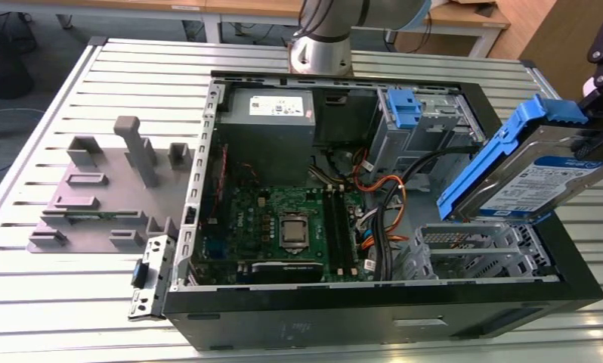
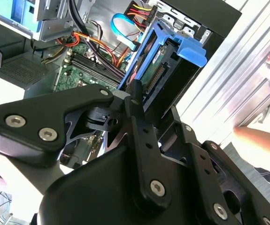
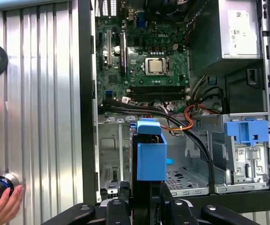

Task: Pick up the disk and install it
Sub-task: 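Pick up the disk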

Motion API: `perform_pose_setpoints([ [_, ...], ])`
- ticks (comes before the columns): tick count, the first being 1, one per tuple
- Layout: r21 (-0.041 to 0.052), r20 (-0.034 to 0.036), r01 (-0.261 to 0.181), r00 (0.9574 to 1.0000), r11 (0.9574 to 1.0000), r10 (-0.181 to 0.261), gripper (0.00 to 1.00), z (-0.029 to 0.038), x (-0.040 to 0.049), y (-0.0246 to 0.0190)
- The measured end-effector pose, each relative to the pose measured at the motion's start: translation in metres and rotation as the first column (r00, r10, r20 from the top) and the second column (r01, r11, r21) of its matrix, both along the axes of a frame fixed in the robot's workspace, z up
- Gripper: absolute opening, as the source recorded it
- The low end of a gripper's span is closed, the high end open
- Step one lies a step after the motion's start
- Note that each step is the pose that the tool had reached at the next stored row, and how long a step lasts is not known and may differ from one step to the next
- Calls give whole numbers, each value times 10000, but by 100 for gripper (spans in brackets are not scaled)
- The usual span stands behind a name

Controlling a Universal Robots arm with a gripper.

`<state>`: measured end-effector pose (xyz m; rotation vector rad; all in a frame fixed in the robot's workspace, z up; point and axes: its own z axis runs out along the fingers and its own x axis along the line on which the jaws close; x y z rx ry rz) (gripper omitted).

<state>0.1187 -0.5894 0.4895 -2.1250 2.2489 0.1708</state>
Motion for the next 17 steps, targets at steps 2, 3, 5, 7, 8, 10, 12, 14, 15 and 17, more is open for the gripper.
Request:
perform_pose_setpoints([
  [2,1,0,0,10000,10000,0,35,-15,0,-1],
  [3,0,0,0,10000,10000,0,35,-15,0,-1],
  [5,-1,0,0,10000,10000,0,35,-15,0,-1],
  [7,1,0,-2,10000,10000,2,35,-23,0,-6],
  [8,1,1,-9,10000,10000,9,35,-29,0,-13],
  [10,1,0,-25,10000,10000,25,35,-46,0,-26],
  [12,-1,0,-49,10000,10000,49,35,-67,0,-34],
  [14,0,0,-78,10000,10000,78,35,-95,0,-34],
  [15,1,1,-91,10000,10000,91,35,-112,0,-35],
  [17,-1,0,-131,9999,9999,131,35,-144,0,-34],
])
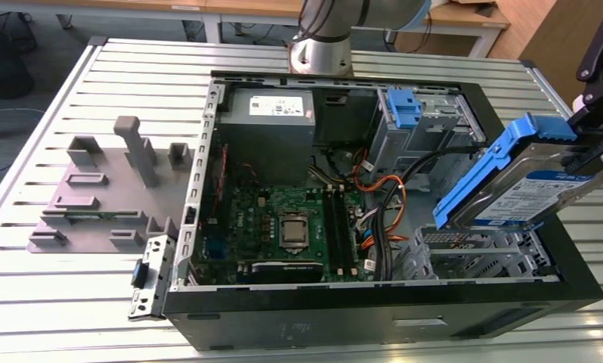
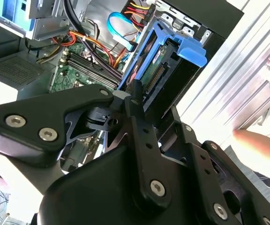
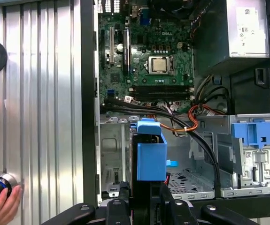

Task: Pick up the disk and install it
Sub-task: 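Pick up the disk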

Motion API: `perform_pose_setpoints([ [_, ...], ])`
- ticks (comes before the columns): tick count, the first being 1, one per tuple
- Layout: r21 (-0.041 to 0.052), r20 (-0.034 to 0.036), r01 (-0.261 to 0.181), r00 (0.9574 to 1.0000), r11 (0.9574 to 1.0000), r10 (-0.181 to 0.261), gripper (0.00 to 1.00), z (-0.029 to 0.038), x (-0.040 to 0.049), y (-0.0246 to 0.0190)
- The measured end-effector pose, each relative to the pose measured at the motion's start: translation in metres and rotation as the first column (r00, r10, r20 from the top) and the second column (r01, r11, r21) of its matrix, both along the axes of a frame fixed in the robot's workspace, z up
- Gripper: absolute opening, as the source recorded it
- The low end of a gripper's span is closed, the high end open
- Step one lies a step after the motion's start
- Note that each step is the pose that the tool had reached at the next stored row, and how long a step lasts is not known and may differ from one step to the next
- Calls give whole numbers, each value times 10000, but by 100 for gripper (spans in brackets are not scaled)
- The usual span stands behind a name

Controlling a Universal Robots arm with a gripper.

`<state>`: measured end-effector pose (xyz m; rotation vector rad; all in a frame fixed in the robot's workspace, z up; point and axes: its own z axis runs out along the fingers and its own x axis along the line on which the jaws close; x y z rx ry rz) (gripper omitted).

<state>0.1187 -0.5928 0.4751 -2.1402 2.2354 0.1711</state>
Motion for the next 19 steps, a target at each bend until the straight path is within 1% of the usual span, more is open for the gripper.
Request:
perform_pose_setpoints([
  [8,-11,0,-222,9998,9998,222,35,-63,3,-24],
  [10,-11,0,-279,9996,9996,279,35,-77,4,-24],
  [15,-10,-1,-290,9996,9996,290,35,-80,4,-25],
  [19,-9,2,-338,9994,9994,338,35,-123,4,-25],
])
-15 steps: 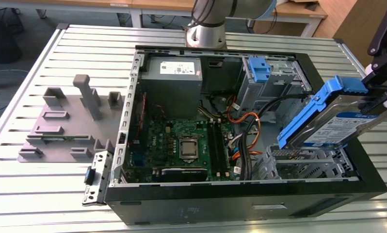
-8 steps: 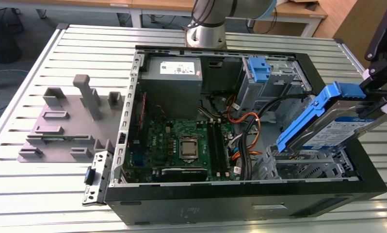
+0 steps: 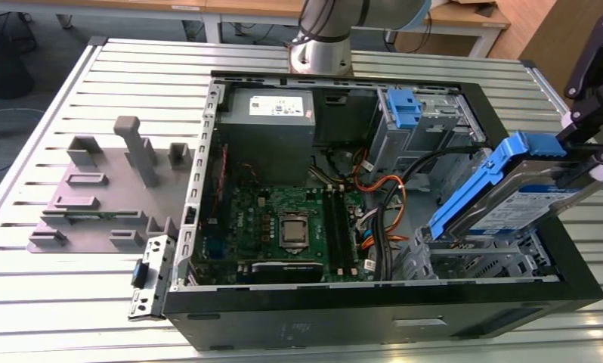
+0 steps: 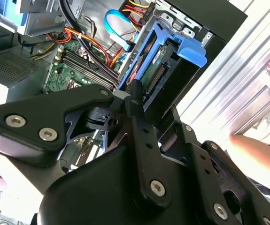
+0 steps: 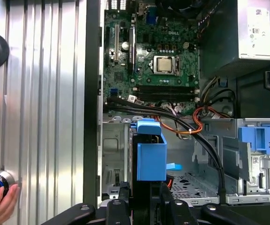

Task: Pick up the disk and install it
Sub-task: 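Pick up the disk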

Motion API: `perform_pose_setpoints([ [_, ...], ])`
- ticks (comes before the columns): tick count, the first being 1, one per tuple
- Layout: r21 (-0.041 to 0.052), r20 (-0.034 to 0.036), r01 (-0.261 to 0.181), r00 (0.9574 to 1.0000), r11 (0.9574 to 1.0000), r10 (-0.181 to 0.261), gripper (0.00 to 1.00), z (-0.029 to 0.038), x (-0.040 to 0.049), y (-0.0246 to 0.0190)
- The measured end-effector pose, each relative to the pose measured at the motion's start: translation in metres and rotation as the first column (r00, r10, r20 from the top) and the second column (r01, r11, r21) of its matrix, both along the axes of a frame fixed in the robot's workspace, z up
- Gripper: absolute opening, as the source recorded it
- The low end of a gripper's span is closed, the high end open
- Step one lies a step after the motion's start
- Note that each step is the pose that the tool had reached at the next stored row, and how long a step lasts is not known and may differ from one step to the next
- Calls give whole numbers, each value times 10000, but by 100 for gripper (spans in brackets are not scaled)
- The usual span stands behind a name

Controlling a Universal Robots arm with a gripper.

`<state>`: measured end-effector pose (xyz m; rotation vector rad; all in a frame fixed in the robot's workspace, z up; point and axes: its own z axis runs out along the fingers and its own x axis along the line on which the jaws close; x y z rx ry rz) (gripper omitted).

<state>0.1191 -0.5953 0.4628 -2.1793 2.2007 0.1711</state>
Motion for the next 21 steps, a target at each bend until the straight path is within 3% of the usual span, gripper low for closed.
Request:
perform_pose_setpoints([
  [8,-3,-1,-22,10000,10000,22,35,-65,0,1],
  [21,-2,-1,-22,10000,10000,22,35,-91,1,11],
])
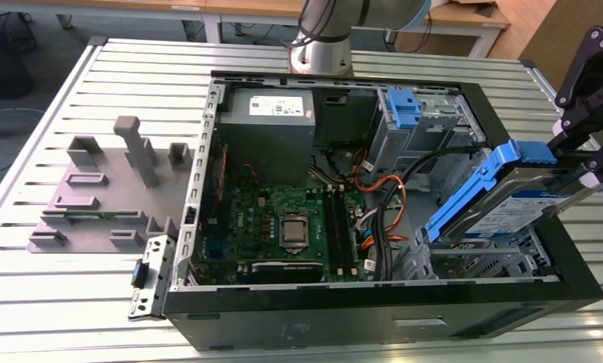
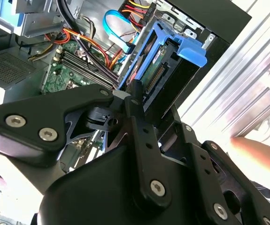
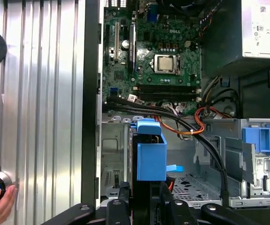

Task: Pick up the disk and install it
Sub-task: 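Pick up the disk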

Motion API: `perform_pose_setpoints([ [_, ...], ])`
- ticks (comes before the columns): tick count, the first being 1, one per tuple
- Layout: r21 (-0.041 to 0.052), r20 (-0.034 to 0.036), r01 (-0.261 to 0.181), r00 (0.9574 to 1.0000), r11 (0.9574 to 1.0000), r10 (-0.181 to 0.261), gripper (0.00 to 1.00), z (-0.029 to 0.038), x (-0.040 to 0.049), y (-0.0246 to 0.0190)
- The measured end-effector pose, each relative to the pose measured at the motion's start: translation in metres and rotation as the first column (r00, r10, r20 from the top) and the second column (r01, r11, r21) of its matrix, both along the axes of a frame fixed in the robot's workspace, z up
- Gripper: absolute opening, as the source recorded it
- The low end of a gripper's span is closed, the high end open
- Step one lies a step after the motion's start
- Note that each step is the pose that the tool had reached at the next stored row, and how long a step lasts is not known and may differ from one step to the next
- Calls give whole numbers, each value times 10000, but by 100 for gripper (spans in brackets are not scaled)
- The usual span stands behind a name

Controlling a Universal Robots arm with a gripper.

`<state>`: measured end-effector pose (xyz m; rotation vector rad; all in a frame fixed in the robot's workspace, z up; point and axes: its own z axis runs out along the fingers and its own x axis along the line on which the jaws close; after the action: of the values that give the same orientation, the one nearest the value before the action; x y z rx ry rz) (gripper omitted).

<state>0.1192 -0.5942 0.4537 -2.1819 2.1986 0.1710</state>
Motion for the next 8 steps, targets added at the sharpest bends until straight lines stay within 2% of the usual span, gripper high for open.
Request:
perform_pose_setpoints([
  [8,-1,0,0,10000,10000,0,35,-18,11,0],
])
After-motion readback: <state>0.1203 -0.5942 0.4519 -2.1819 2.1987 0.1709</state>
